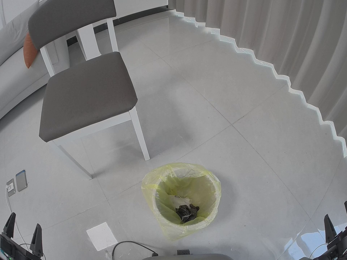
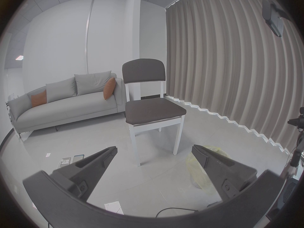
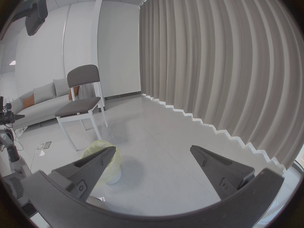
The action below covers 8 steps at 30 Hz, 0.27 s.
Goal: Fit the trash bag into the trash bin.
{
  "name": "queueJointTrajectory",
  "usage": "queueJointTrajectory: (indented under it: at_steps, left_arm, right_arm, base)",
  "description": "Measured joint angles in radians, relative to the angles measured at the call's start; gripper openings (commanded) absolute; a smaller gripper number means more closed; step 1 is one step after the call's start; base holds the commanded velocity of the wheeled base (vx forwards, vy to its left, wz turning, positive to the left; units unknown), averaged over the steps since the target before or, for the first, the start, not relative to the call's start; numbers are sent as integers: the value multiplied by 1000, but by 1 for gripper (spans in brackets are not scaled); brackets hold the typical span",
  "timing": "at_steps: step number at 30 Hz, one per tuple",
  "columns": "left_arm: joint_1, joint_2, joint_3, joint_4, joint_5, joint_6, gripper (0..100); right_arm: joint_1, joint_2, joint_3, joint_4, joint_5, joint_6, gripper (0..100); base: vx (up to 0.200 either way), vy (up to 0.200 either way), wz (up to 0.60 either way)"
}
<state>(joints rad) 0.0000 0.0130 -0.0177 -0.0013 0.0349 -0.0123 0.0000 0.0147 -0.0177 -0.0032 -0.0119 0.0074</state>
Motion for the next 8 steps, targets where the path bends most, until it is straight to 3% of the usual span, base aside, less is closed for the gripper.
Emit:
queueJointTrajectory:
  at_steps: [8]
  left_arm:
    - [0,0,0,0,0,-1,100]
  right_arm:
    - [0,0,0,0,-4,9,100]
  base:
    - [0,0,0]
